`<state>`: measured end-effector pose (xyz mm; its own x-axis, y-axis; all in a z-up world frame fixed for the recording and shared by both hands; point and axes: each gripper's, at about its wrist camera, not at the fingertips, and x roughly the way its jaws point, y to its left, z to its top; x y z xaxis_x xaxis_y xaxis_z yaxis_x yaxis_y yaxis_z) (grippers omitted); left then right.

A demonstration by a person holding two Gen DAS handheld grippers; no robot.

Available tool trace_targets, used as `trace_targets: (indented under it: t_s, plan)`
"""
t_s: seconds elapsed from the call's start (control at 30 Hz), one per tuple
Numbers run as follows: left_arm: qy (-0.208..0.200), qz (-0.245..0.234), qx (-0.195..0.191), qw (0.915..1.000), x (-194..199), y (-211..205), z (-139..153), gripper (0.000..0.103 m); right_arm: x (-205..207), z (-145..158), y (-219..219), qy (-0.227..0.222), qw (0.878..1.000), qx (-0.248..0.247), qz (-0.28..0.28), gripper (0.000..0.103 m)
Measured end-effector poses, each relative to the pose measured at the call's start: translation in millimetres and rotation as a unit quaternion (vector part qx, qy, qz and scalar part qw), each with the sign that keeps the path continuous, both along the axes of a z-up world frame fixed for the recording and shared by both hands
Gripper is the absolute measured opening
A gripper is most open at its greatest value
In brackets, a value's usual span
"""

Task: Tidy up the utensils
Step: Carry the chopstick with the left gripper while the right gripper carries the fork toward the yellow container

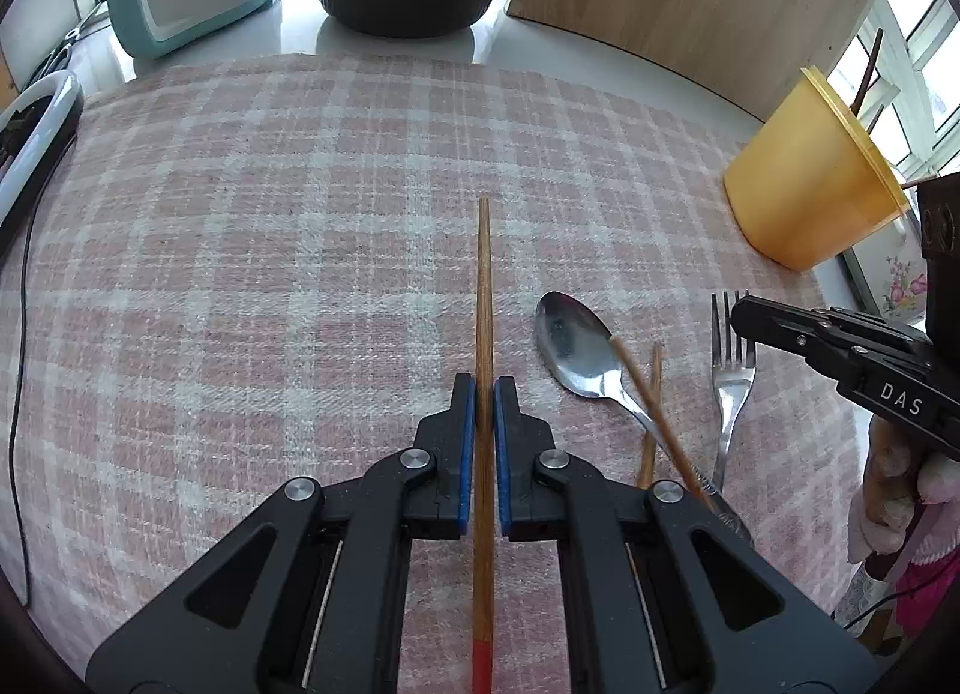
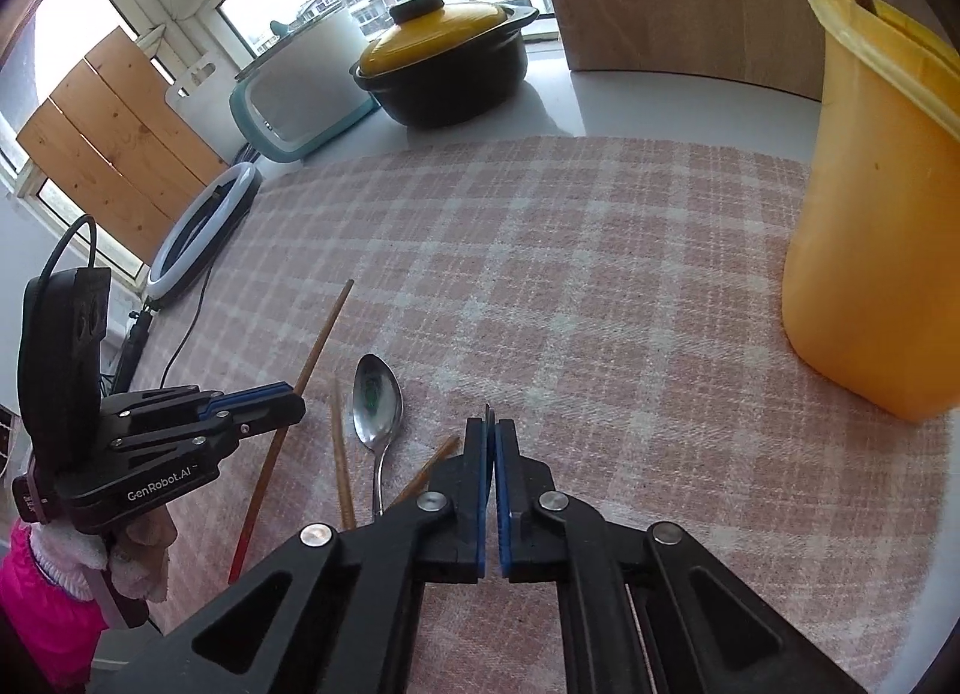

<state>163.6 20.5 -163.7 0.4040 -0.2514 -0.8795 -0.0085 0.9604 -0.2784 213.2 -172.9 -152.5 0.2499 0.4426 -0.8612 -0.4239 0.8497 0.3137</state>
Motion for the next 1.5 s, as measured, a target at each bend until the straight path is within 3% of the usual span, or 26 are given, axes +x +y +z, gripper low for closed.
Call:
trace_targets:
  t_s: [0.67,1.03,1.5]
  plan:
    - [-0.082,0.044,-0.055,0.9941,-7.9,18.8,62.8,0.004,-24.1,72.1,-39.2,-0.109,0.993,0.003,-0.042,0.0]
    - [-0.154,0.018,-0.051,0.9866,-10.0,-15.5,105.1,0.004,-42.5,100.9,-57.5,-0.156,0.986,0.006,-0.065,0.0]
    - [-0.206,-0.019,-0.078,0.9753,7.7,-67.4,151.6,0.004,-62.7,156.2,-106.2,-0.213,0.971,0.017,-0.107,0.0]
